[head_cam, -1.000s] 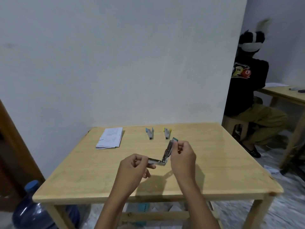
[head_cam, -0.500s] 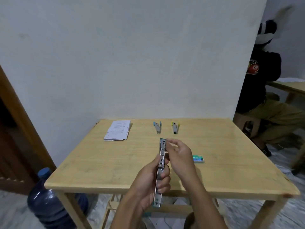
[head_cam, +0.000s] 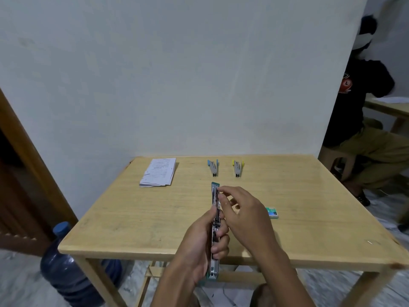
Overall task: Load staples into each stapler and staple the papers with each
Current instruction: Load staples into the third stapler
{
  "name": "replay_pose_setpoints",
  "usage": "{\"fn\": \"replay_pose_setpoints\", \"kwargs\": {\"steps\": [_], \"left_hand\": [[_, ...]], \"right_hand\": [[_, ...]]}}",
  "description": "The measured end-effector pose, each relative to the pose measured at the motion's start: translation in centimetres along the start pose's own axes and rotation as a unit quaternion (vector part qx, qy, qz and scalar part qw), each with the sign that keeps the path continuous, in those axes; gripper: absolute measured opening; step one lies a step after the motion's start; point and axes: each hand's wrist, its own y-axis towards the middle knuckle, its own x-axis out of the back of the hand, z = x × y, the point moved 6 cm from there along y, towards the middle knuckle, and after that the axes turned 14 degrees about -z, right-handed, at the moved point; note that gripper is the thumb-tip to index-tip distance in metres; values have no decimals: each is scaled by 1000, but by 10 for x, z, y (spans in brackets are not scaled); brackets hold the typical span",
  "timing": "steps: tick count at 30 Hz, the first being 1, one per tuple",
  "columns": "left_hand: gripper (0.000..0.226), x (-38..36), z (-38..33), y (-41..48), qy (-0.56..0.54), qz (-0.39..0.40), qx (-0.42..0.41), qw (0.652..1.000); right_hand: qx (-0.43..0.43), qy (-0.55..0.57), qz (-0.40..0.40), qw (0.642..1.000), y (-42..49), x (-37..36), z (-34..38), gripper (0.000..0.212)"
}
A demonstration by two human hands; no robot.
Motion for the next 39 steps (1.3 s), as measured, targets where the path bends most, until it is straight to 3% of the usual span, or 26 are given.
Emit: {"fn": "replay_pose_setpoints", "kwargs": {"steps": [6, 22, 24, 27, 29, 34, 39], "left_hand": [[33, 2, -1, -1, 14, -10, -12, 1000], [32, 8, 2, 2, 40, -31, -22, 998], [35, 7, 3, 2, 42, -28, -25, 998], [37, 4, 3, 0, 56, -22, -32, 998], [39, 3, 2, 0, 62, -23, -37, 997], [40, 6, 3, 3, 74, -62, -67, 993], [32, 13, 0, 10, -2, -104, -65, 992]], "right_hand": [[27, -15, 49, 998, -1, -3, 3, 9], [72, 81, 32, 994, -17, 7, 1, 8], [51, 121, 30, 991, -19, 6, -2, 2], [-74, 201, 32, 976, -21, 5, -11, 21], [-109, 214, 43, 970, -21, 4, -13, 24], [-48, 167, 50, 983, -21, 6, -11, 14], [45, 137, 55, 988, -38, 1, -4, 10]]}}
